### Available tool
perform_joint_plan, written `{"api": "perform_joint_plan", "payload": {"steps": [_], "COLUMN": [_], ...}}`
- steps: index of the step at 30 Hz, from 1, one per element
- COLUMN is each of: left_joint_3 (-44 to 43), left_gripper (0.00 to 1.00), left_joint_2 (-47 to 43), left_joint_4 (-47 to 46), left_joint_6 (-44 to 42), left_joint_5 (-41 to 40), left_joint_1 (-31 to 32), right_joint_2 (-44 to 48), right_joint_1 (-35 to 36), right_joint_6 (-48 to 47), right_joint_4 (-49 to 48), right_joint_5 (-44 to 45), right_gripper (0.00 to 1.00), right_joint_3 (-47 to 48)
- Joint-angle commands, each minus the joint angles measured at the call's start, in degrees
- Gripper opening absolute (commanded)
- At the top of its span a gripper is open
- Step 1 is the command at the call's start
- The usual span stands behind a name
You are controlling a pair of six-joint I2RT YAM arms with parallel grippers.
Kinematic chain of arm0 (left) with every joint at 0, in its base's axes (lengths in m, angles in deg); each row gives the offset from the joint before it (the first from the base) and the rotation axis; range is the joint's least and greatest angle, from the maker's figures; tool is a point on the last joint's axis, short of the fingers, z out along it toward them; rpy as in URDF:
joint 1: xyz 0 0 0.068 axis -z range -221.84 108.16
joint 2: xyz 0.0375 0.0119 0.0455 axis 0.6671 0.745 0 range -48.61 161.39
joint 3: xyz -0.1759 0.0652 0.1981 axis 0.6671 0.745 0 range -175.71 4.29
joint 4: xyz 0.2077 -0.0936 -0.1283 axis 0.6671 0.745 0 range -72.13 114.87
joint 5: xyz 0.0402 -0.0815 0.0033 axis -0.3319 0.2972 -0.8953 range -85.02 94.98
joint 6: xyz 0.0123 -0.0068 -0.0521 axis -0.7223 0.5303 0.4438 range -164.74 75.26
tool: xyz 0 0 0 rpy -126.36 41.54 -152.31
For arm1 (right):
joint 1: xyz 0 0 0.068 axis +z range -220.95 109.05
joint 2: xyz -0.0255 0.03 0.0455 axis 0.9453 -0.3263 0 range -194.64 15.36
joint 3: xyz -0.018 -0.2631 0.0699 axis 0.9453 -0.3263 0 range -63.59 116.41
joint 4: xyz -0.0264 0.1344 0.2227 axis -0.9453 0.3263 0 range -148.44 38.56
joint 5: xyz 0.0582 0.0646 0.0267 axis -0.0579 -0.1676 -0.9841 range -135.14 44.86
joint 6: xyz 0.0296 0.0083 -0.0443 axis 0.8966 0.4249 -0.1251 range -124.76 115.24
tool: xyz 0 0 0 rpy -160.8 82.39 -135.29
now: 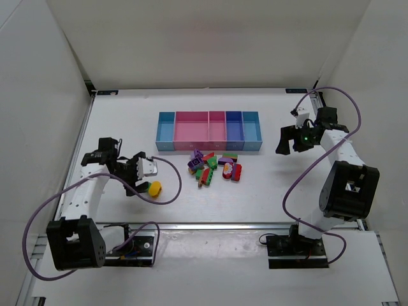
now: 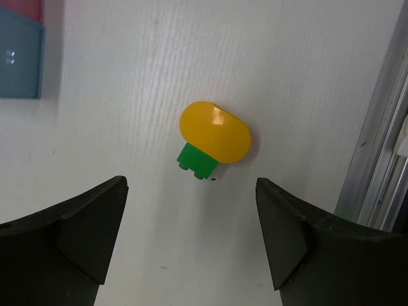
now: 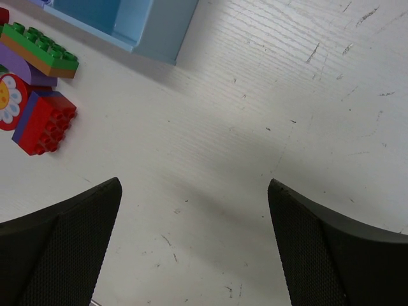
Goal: Sort the legos into containers by color
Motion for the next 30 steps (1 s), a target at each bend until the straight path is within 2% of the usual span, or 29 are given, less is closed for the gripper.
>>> {"api": "perform_joint_plan", "payload": {"steps": [1, 3, 11, 19, 30], "left_joint_3": [-0.03, 0.50, -2.83, -7.40, -8.02], "left_gripper": [0.92, 0.93, 0.95, 0.95, 0.92], "left_joint_2": [2.54, 4.47, 14.49, 22.40, 25.93], "left_joint_4": [4.92, 5.62, 9.31, 9.67, 9.67], "left_joint_6": [-14.67, -23.18, -36.91, -39.66, -41.77], "left_joint_5": [4.48, 4.65, 3.60, 3.07, 1.49], "left_joint_1": [0.03, 0.03, 0.03, -0.41, -1.11], "right_joint_2": [0.74, 0.65, 0.74, 0.83, -1.01], "right_joint_1": [-0.18, -0.18, -0.09, -0.09, -0.18], "right_joint_6": [-1.09, -1.09, -1.17, -1.09, -1.09], "right_joint_4": [1.07, 1.16, 1.60, 1.51, 1.60], "right_joint_5": [-1.94, -2.03, -1.77, -1.42, -0.63], "right_gripper": [0.98, 0.98, 0.98, 0.98, 0.98], "right_joint_3": [2.01, 2.36, 3.06, 2.89, 5.08]}}
